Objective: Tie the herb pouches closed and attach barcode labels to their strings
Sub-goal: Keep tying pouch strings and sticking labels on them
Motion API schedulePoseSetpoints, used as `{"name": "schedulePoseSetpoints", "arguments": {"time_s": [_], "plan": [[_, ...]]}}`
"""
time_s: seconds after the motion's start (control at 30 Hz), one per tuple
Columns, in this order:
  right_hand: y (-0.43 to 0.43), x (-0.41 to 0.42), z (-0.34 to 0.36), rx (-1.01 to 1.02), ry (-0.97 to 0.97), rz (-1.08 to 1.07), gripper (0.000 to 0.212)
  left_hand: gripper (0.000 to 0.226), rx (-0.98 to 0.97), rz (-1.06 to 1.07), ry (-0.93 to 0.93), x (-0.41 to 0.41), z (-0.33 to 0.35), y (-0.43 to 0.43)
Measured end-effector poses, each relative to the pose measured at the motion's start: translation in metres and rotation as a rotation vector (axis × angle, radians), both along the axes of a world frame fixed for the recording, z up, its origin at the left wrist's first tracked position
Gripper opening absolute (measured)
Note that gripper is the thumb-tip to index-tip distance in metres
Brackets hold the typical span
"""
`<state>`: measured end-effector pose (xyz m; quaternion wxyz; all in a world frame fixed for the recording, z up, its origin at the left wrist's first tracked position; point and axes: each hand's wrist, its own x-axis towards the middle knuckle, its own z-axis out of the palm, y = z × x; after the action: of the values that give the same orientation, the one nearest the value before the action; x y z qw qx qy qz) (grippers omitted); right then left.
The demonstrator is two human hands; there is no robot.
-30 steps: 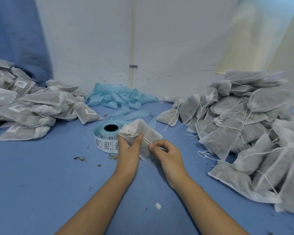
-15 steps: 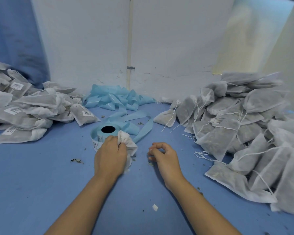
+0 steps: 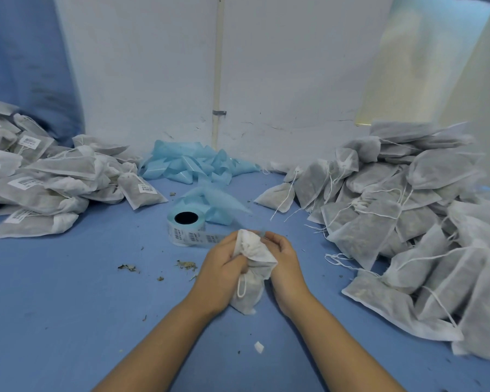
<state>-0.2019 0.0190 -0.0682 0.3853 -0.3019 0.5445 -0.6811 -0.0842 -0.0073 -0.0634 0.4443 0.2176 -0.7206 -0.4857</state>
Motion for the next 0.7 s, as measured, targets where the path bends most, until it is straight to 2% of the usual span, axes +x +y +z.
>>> {"name": "schedulePoseSetpoints", "arguments": {"time_s": [0.1, 0.2, 0.3, 0.37, 0.43, 0.5, 0.57, 0.63, 0.7], "plan": [[0.000, -0.005, 0.002, -0.012, -0.181, 0.020, 0.032, 0.044, -0.015, -0.022, -0.019, -0.004, -0.001, 0.004], [0.001, -0.009, 0.002, -0.050, -0.271, -0.041, 0.037, 0.044, -0.006, 0.065, -0.014, -0.002, -0.002, 0.001], [0.001, -0.010, 0.003, -0.144, -0.440, -0.087, 0.039, 0.031, -0.019, 0.206, -0.018, 0.004, -0.002, -0.006], [0.001, -0.010, 0.005, -0.173, -0.471, -0.119, 0.042, 0.025, 0.004, 0.210, -0.004, 0.006, -0.001, -0.009], [0.001, -0.007, 0.004, -0.118, -0.298, -0.177, 0.043, 0.026, 0.032, 0.179, 0.011, 0.005, 0.000, -0.008], [0.003, -0.003, 0.001, -0.015, 0.078, -0.312, 0.046, 0.032, 0.071, 0.151, 0.044, 0.004, 0.001, -0.008], [0.006, -0.002, -0.001, -0.044, 0.370, -0.384, 0.046, 0.036, 0.114, 0.127, 0.066, 0.005, 0.002, -0.009], [0.010, -0.002, -0.001, -0.115, 0.520, -0.312, 0.037, 0.032, 0.148, 0.104, 0.069, 0.005, 0.001, -0.009], [0.011, -0.002, -0.002, -0.113, 0.570, -0.190, 0.035, 0.028, 0.165, 0.080, 0.066, 0.005, 0.001, -0.008]]}}
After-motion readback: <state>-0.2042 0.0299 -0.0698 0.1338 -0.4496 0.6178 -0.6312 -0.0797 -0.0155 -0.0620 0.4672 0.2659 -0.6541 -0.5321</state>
